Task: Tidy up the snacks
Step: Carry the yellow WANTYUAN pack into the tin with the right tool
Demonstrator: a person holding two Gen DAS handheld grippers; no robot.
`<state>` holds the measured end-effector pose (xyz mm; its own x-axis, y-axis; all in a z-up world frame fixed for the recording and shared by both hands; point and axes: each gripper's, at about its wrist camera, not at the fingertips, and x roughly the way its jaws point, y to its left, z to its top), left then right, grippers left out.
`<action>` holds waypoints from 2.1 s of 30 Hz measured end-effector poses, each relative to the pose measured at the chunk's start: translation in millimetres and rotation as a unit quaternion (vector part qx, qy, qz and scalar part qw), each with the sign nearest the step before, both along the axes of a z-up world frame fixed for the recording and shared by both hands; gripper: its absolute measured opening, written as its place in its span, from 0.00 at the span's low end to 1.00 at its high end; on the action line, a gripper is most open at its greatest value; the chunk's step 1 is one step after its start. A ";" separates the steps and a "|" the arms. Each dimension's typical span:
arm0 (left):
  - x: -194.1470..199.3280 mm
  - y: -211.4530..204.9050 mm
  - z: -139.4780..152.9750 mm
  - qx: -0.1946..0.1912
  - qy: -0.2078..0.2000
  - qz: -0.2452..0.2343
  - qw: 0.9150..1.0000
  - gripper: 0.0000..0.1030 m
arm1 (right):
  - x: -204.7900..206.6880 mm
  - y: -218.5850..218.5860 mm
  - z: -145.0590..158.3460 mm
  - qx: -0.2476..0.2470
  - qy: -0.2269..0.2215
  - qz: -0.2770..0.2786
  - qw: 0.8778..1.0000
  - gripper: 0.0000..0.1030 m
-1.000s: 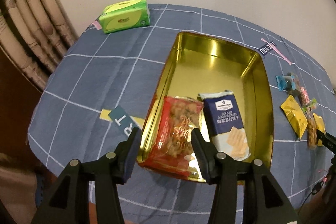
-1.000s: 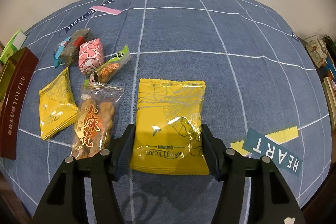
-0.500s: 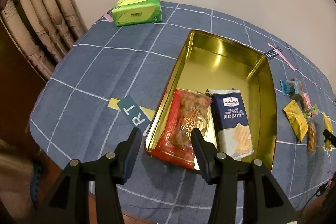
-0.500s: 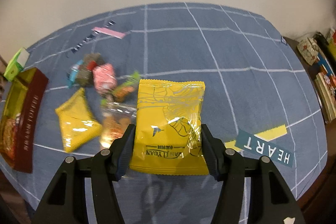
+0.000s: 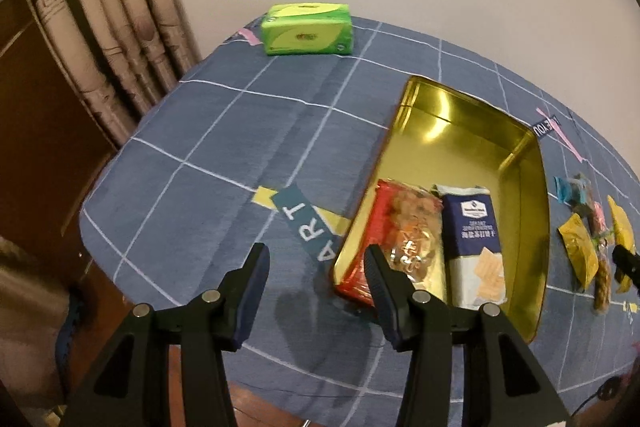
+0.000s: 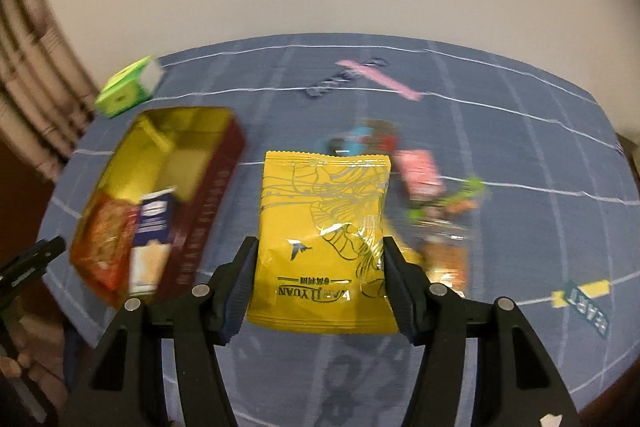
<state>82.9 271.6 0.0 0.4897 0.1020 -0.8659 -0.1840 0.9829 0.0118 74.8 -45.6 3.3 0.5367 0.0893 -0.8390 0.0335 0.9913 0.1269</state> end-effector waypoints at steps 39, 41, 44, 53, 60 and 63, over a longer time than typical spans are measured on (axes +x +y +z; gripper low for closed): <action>-1.8 52.0 -2.4 -0.028 0.003 0.106 0.994 0.49 | 33.0 172.3 -41.2 -0.030 0.025 0.165 0.986 0.55; -2.0 52.0 -2.6 -0.028 0.003 0.107 0.994 0.49 | 33.1 173.3 -43.9 -0.030 0.029 0.170 0.985 0.55; -1.8 52.1 -3.0 -0.028 0.004 0.107 0.994 0.49 | 33.8 174.9 -47.5 -0.031 0.032 0.173 0.984 0.56; -2.3 52.1 -4.8 -0.031 0.006 0.107 0.994 0.49 | 32.3 174.5 -51.0 -0.021 0.042 0.184 0.982 0.60; -2.9 49.9 -4.1 -0.028 0.002 0.103 0.994 0.49 | 25.1 171.1 -35.5 -0.029 0.015 0.193 0.981 0.66; -2.5 45.8 -5.4 -0.027 0.006 0.096 0.995 0.49 | 19.1 162.1 -25.3 -0.015 0.003 0.192 0.981 0.66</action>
<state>80.4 317.4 -5.4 0.4558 0.1459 -0.8780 -0.3686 0.9289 -0.0370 93.8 116.5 -22.0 0.4643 0.2588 -0.8470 -0.3423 0.9345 0.0979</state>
